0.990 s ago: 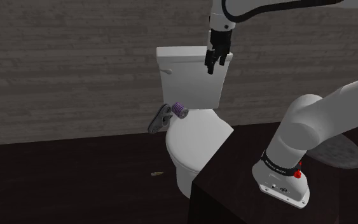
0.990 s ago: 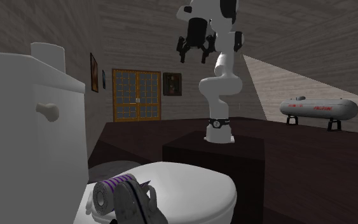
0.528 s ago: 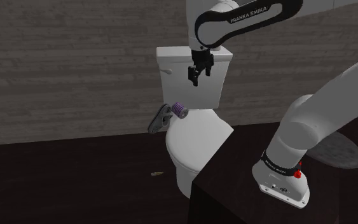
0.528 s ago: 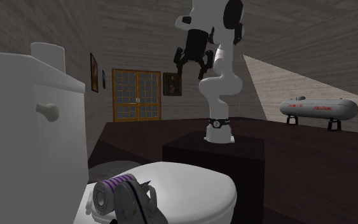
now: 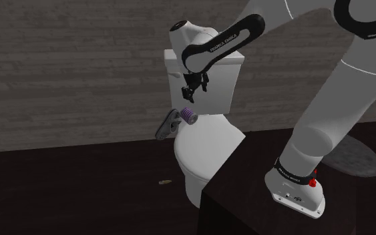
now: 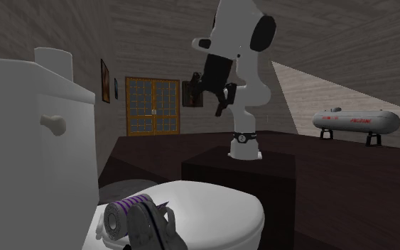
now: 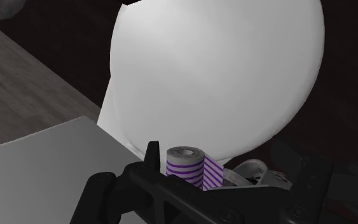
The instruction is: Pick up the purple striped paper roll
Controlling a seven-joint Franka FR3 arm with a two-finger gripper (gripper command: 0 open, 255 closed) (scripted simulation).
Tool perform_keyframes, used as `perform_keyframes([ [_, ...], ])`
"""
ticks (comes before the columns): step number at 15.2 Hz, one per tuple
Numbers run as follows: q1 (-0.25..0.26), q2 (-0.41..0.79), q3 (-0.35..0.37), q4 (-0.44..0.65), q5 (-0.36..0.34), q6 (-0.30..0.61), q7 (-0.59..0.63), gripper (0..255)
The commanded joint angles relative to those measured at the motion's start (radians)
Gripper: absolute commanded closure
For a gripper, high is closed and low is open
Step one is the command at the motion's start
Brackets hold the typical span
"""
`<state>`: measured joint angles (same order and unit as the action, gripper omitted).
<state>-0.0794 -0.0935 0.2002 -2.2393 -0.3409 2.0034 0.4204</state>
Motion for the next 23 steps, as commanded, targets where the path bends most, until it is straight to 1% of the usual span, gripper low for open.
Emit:
perform_keyframes([
  [1, -0.003, 0.097, 0.009, 0.054, -0.049, 0.008, 0.058, 0],
  [5, 0.010, 0.277, 0.005, 0.164, -0.139, 0.003, 0.161, 0],
  [10, 0.042, 0.499, -0.026, 0.331, -0.228, -0.028, 0.256, 0],
  [14, 0.072, 0.678, -0.061, 0.489, -0.275, -0.068, 0.303, 0],
  [18, 0.099, 0.862, -0.100, 0.675, -0.303, -0.119, 0.325, 0],
  [23, 0.102, 0.903, -0.105, 0.689, -0.310, -0.095, 0.340, 0],
])
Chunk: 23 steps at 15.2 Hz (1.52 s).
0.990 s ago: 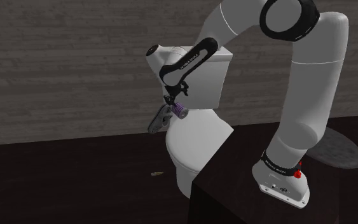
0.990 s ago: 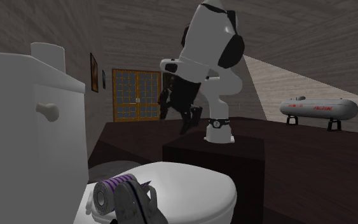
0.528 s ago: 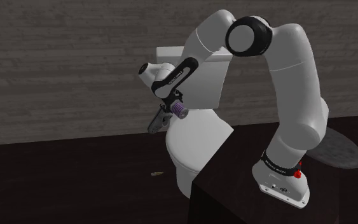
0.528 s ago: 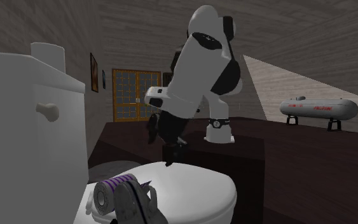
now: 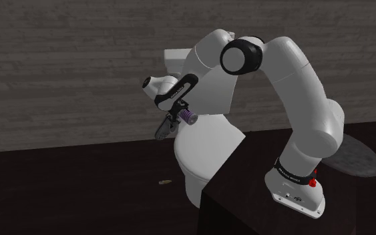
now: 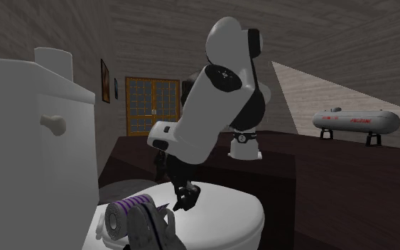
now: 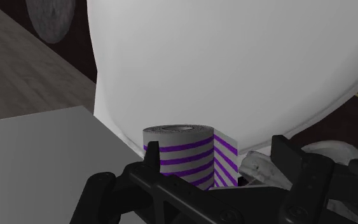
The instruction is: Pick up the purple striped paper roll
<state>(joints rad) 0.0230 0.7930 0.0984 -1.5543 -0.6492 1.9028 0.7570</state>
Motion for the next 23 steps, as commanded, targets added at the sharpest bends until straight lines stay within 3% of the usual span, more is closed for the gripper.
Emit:
perform_keyframes([
  [1, 0.000, 0.027, -0.004, 0.007, -0.004, 0.012, 0.007, 0],
  [5, 0.001, 0.054, -0.007, 0.017, -0.008, 0.026, 0.017, 0],
  [6, 0.001, 0.054, -0.007, 0.017, -0.008, 0.027, 0.016, 255],
  [15, 0.001, 0.054, -0.007, 0.017, -0.008, 0.026, 0.017, 255],
  [23, -0.003, -0.027, 0.002, -0.009, 0.006, -0.021, -0.013, 255],
])
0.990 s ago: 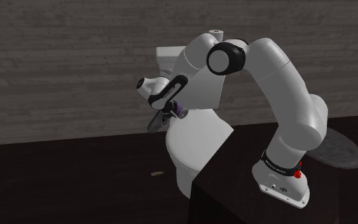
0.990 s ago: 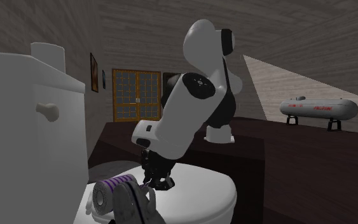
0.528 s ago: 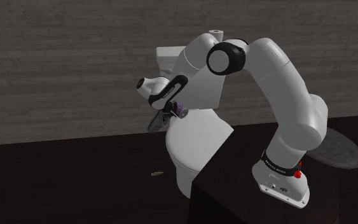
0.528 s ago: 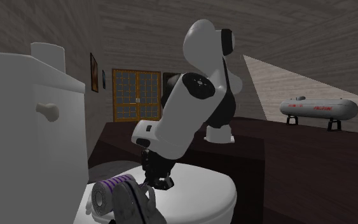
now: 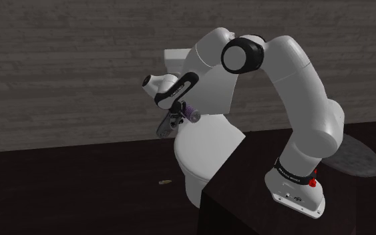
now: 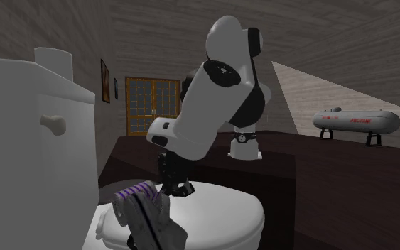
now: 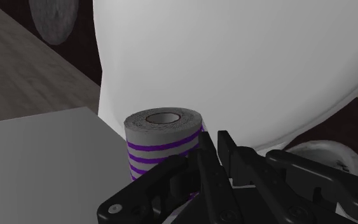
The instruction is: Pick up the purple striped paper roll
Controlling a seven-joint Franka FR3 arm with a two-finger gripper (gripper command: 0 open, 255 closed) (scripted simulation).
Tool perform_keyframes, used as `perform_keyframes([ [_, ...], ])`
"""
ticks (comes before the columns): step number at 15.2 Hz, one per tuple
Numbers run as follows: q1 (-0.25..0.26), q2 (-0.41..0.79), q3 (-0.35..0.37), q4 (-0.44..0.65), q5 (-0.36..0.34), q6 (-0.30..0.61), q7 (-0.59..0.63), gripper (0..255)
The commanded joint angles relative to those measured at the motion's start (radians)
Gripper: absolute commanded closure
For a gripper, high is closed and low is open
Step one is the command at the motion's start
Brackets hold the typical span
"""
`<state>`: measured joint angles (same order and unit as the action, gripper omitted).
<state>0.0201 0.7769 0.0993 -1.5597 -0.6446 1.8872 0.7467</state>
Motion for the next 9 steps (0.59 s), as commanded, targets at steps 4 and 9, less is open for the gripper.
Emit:
perform_keyframes([
  [4, -0.001, -0.048, 0.005, -0.010, 0.009, -0.032, -0.019, 255],
  [9, -0.002, -0.076, 0.008, -0.013, 0.015, -0.053, -0.032, 255],
])
